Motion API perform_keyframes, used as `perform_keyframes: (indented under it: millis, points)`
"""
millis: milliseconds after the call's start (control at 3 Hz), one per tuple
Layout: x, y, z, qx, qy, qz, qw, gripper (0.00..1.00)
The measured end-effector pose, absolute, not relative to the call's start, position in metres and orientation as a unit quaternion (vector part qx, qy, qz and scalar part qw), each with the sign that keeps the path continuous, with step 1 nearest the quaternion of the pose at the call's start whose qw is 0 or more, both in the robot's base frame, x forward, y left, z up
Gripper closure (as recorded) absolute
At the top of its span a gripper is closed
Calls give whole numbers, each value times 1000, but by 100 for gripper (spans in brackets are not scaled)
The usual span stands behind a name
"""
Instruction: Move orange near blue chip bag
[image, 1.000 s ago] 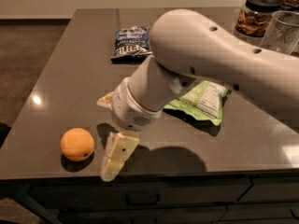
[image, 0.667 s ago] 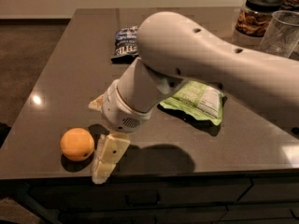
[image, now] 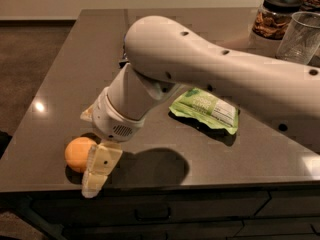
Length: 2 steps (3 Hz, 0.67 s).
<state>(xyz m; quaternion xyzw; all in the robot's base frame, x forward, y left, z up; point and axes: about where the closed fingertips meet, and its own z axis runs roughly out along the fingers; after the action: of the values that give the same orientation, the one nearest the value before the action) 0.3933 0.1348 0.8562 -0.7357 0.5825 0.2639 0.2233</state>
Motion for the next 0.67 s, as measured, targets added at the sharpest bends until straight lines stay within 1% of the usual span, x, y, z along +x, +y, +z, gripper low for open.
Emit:
perform_keyframes:
  millis: [333,667]
  points:
    - [392,148,854,-736,579,272,221,0]
    - [393,155,852,-737,577,278,217,15]
